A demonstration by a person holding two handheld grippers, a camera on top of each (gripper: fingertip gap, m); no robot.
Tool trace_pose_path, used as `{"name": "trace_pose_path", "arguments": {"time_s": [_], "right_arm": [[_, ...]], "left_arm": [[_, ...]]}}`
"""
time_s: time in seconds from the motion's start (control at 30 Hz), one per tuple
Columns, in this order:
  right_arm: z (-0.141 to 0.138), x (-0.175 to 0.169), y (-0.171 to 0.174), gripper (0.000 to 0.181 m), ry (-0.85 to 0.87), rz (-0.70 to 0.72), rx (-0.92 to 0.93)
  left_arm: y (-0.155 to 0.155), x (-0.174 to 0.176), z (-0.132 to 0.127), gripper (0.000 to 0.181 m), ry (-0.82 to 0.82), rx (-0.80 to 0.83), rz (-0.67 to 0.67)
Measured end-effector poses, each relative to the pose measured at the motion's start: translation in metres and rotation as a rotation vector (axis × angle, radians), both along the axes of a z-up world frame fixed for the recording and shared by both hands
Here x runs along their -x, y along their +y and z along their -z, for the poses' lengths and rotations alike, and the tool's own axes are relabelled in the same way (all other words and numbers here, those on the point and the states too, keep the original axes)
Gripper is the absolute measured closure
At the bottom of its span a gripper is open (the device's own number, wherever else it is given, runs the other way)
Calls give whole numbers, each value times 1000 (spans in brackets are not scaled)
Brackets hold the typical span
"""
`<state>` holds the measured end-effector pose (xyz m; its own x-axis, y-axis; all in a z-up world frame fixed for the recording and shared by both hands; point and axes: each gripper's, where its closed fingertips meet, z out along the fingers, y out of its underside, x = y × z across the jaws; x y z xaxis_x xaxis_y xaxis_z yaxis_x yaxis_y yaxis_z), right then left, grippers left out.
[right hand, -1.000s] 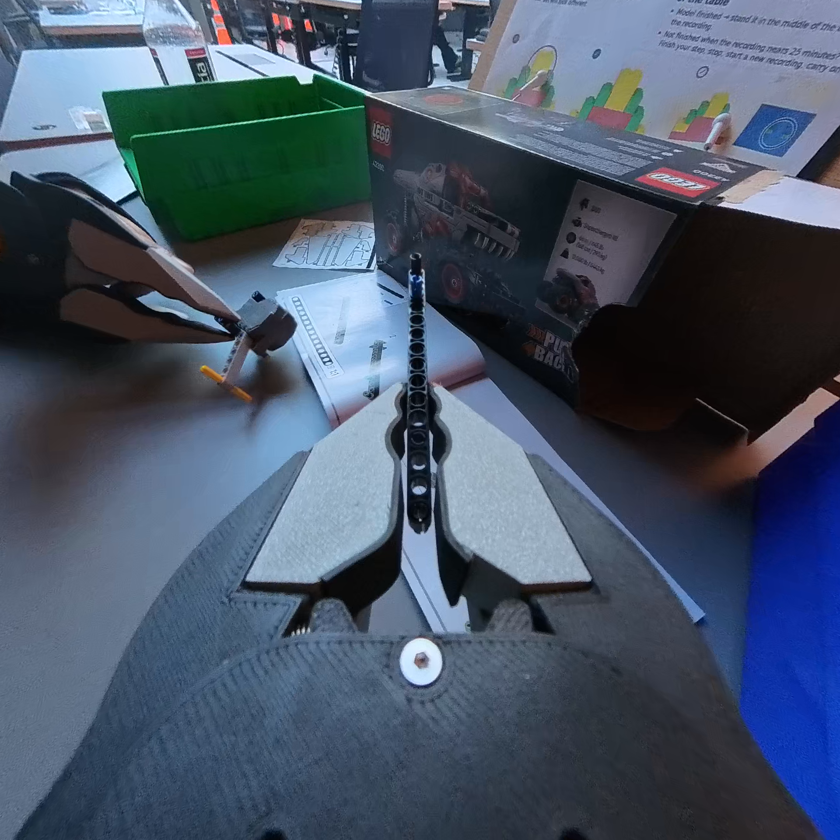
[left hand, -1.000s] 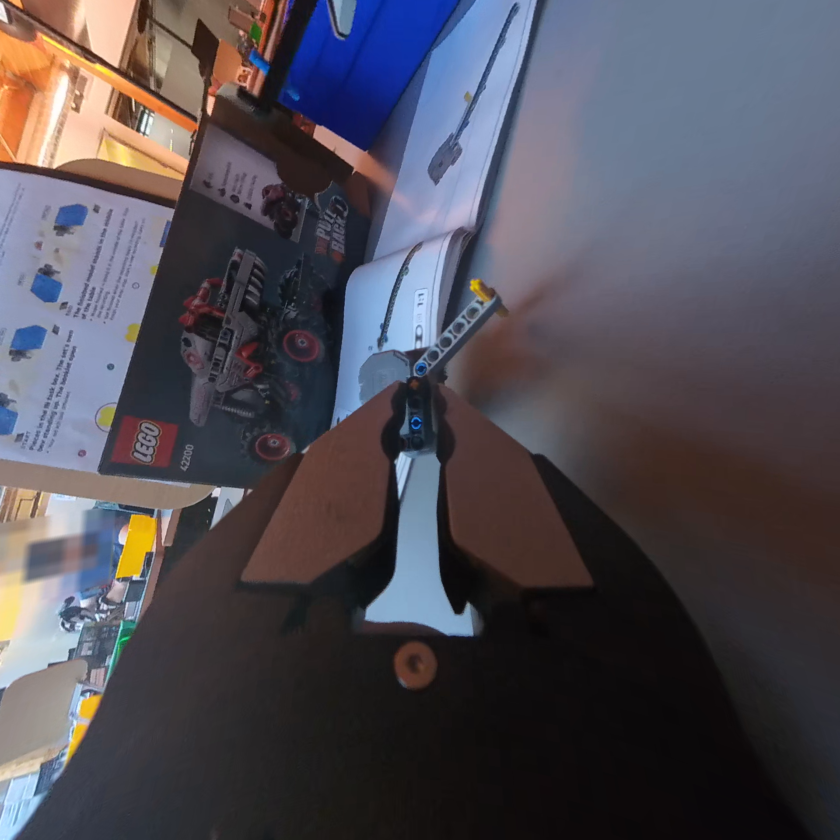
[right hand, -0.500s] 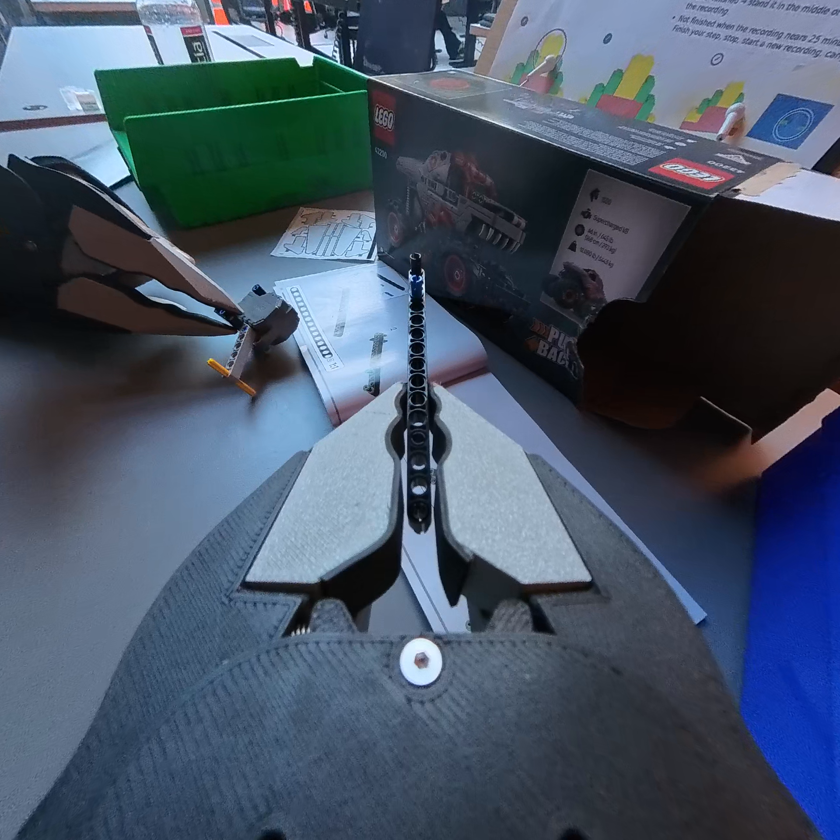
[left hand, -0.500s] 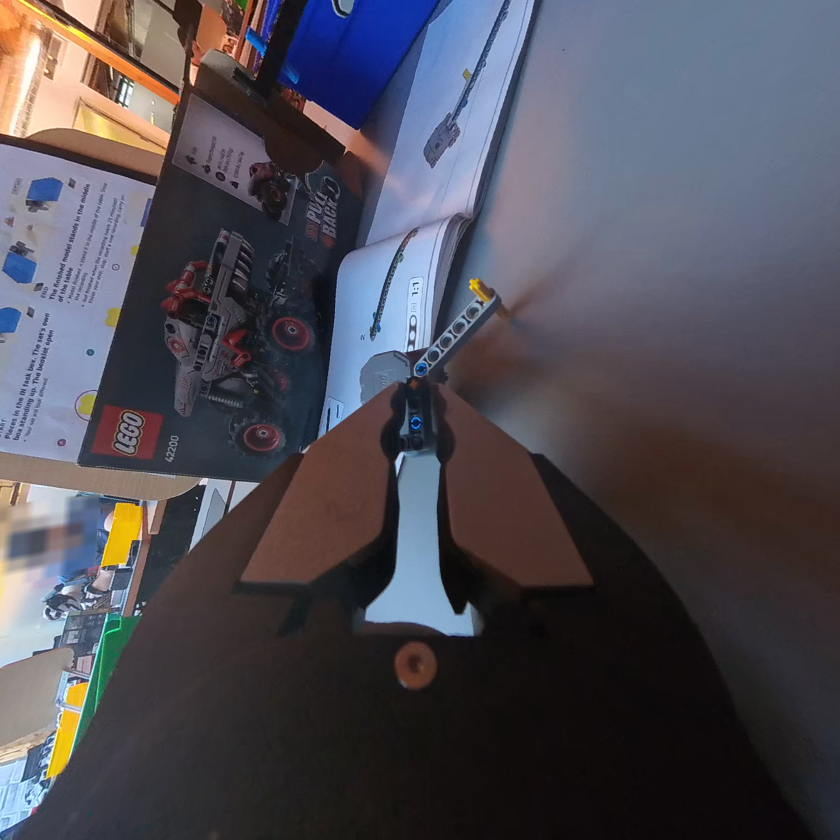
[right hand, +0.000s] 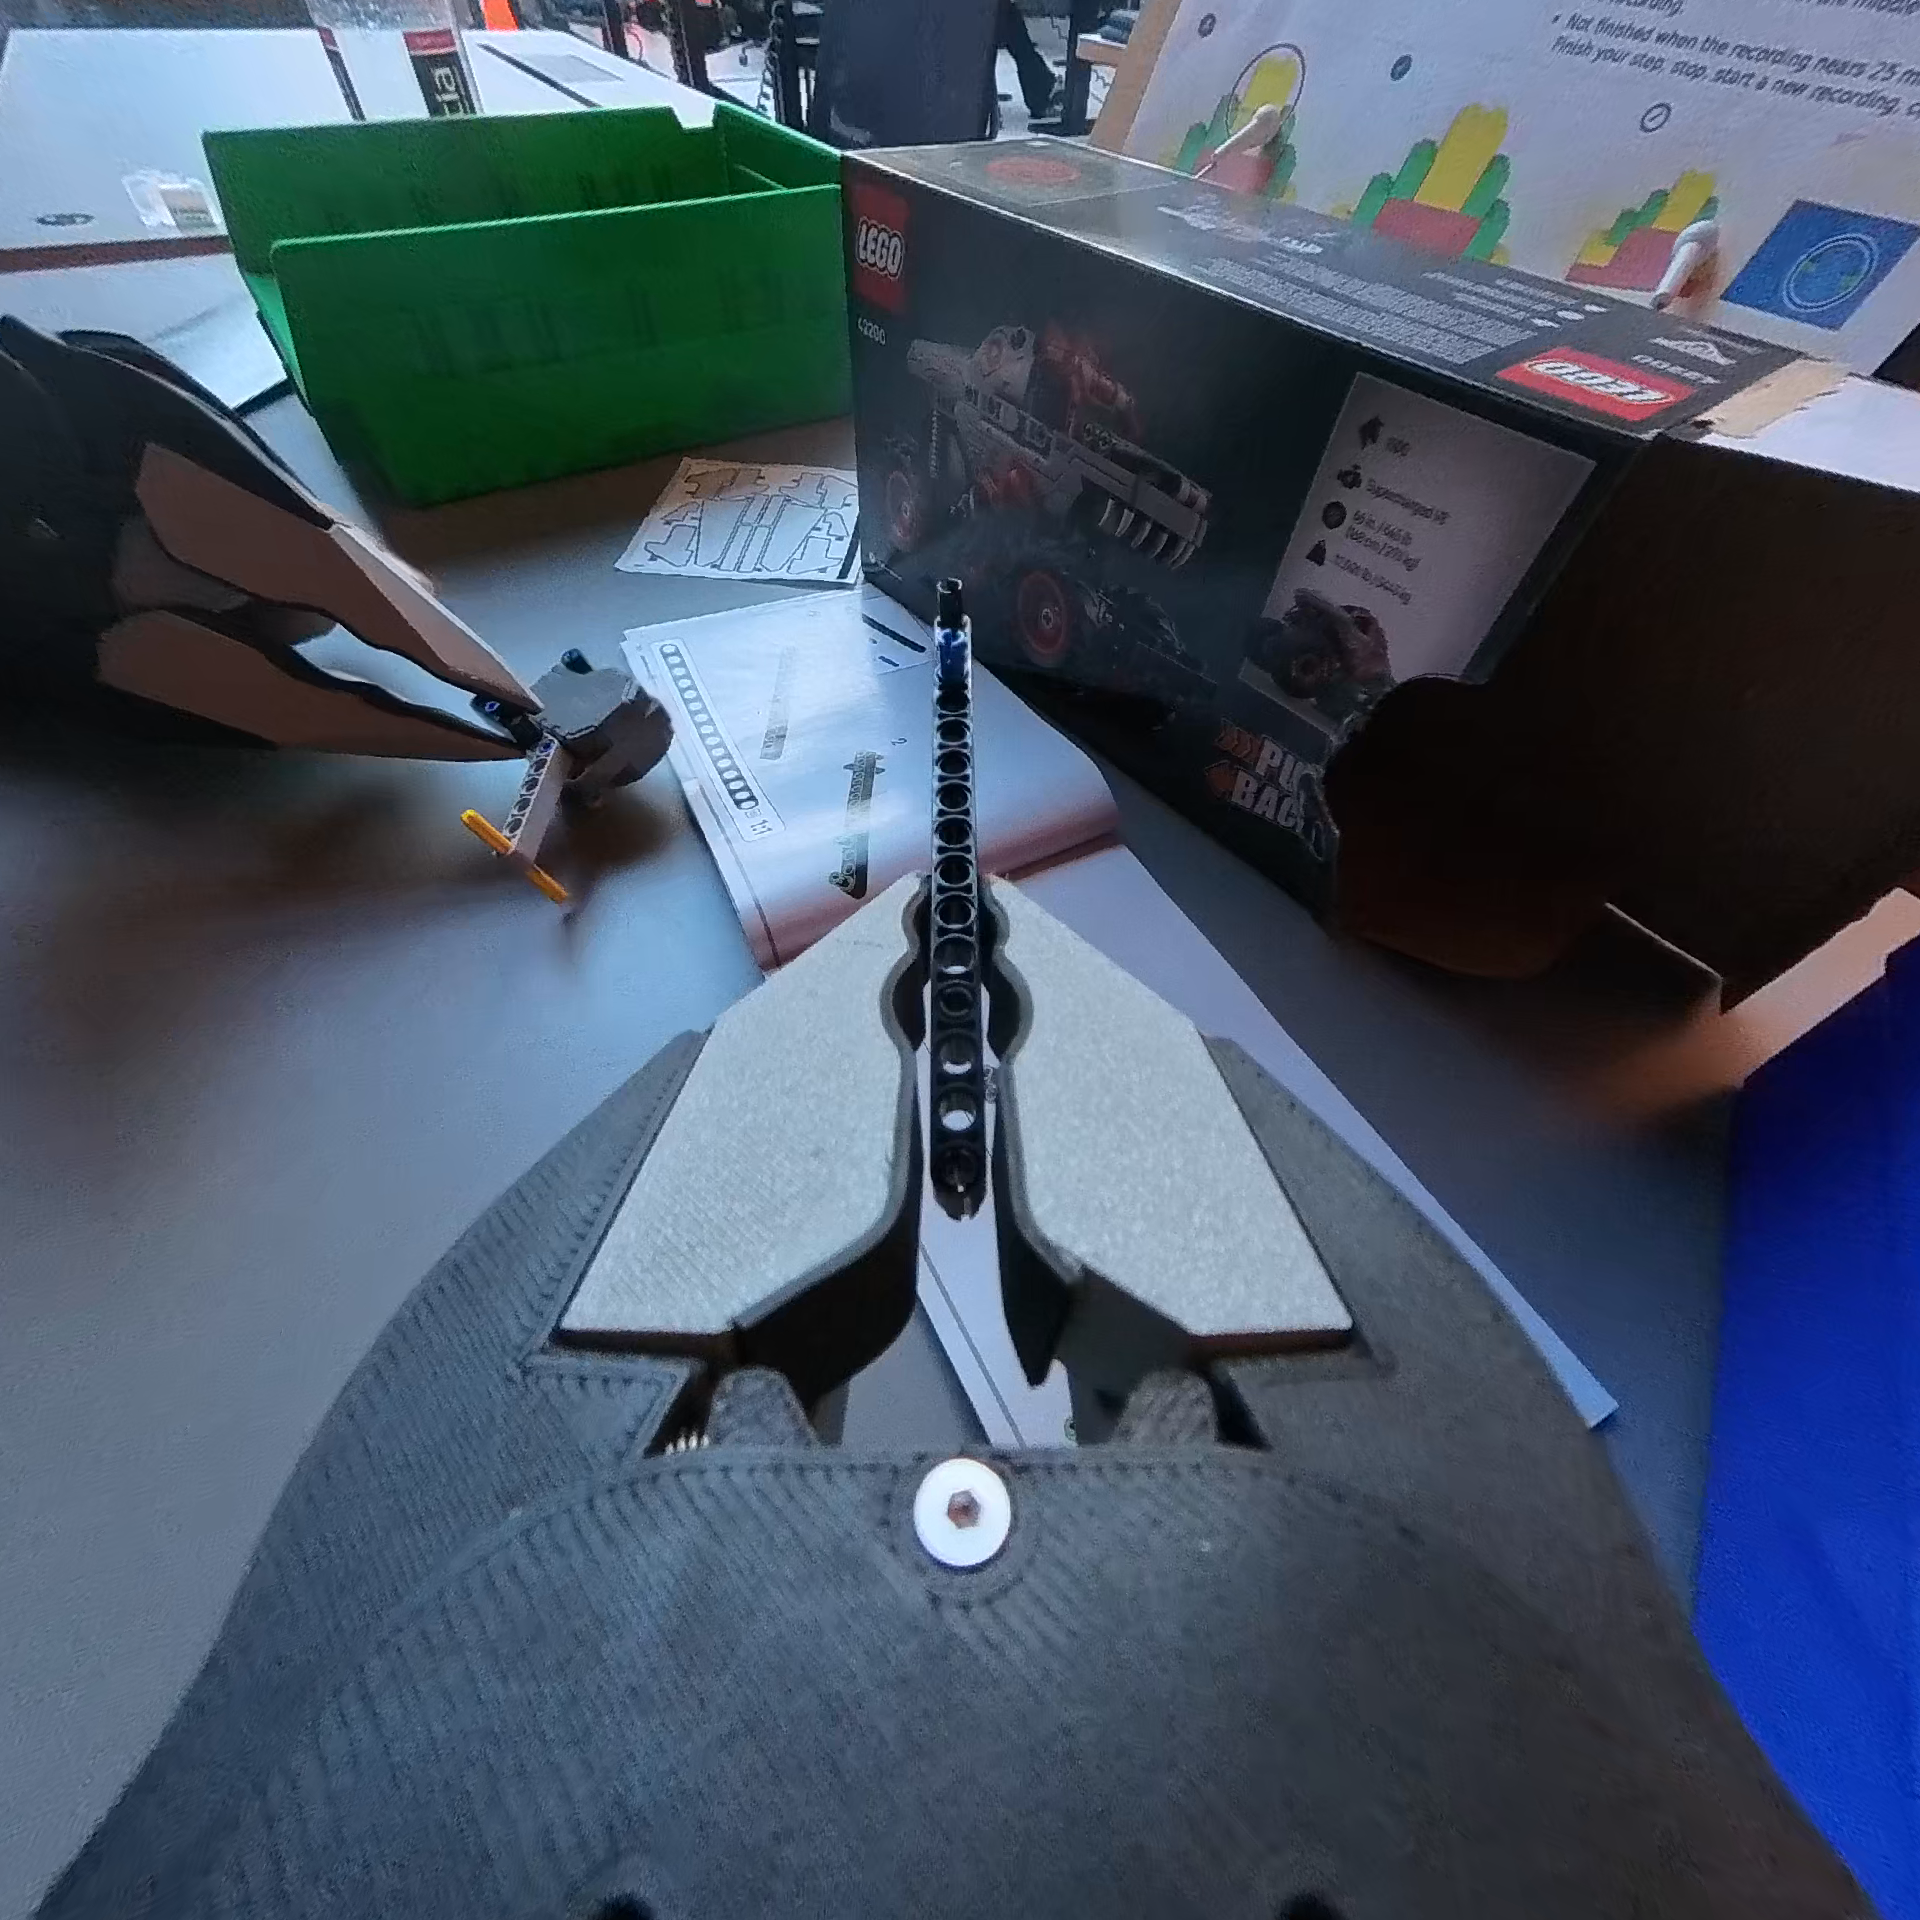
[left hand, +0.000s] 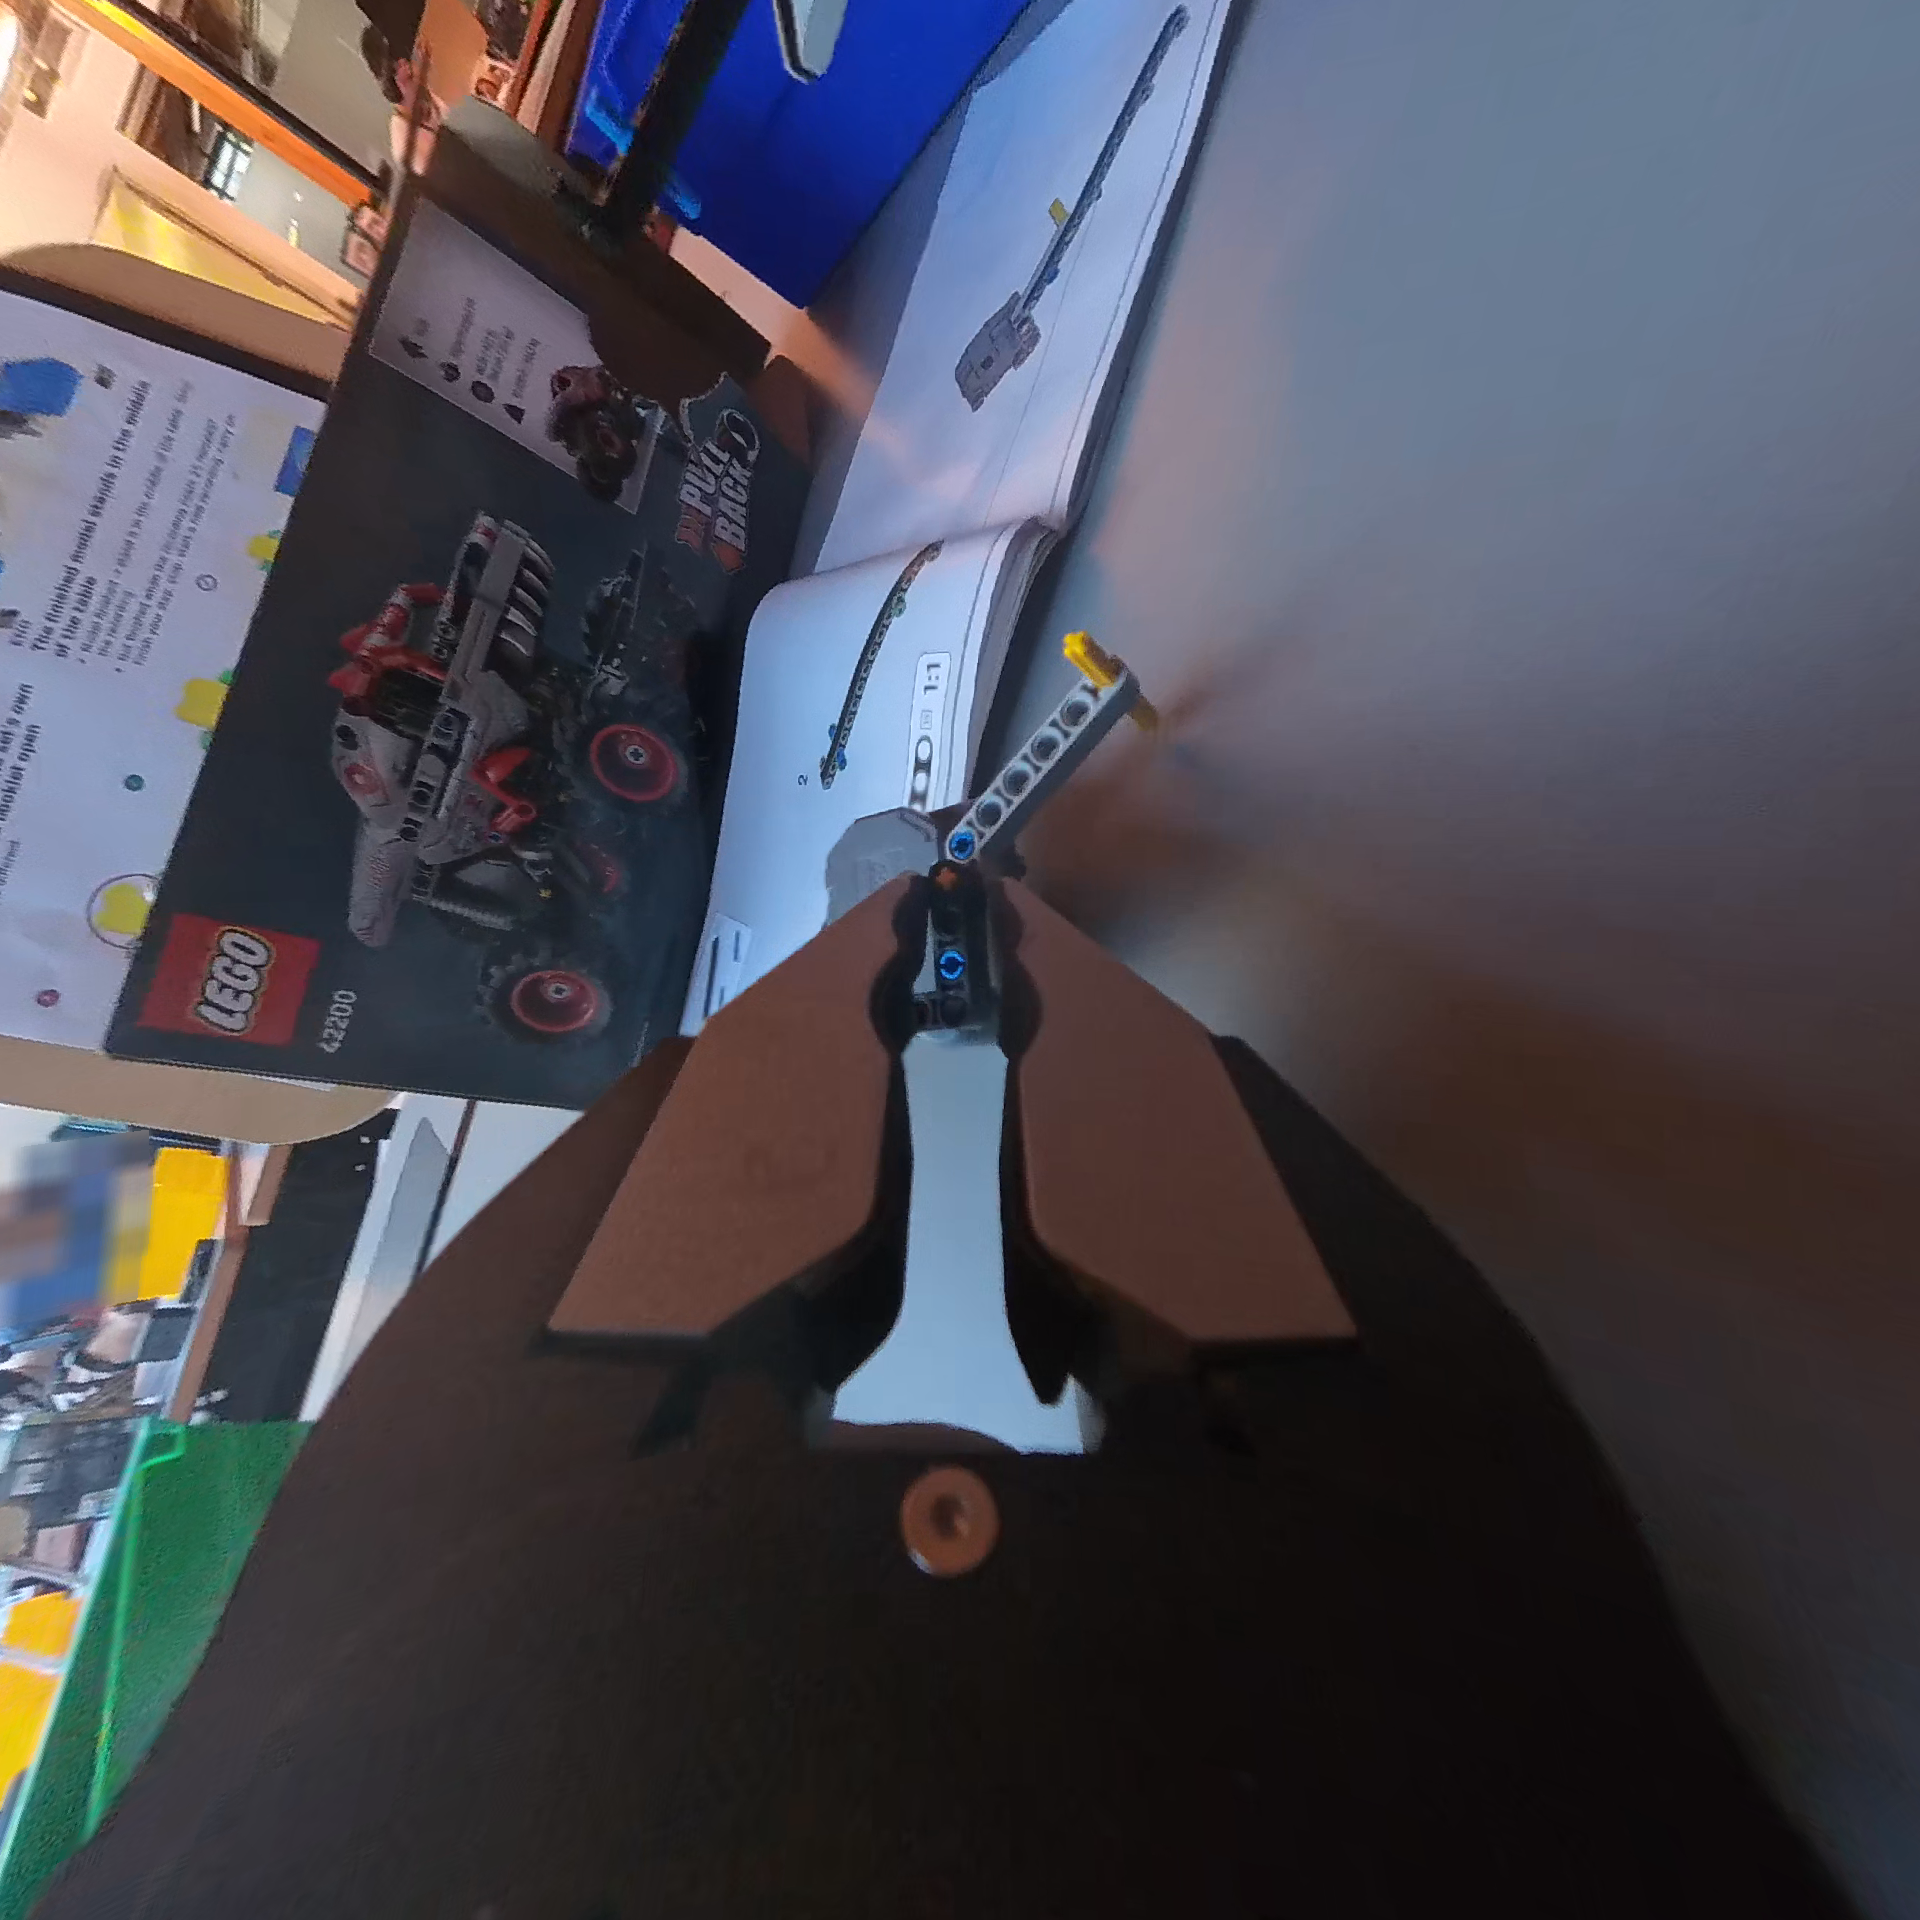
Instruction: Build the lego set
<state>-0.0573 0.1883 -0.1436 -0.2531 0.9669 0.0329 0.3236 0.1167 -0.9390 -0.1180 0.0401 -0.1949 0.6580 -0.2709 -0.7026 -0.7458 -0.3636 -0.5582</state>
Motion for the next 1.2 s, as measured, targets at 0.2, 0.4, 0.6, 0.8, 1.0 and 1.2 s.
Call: {"name": "trace_pose_path", "arguments": {"time_s": [0.2,0.4,0.6,0.8,1.0,1.2], "right_arm": [[3,1,-1,177,-10,-2,-21],[8,2,-5,177,-30,-8,-70],[13,2,-7,177,-43,-17,-115],[17,3,-12,177,-55,-33,-156],[17,3,-20,177,-58,-73,-105],[16,3,-22,177,-53,-81,-78]], "left_arm": [[0,0,0,173,-47,9,-12],[0,1,0,172,-65,15,-21],[0,2,1,173,-84,20,-32],[0,5,1,172,-128,28,-55],[0,9,0,173,-196,36,-88],[1,10,0,173,-208,35,-104]]}}
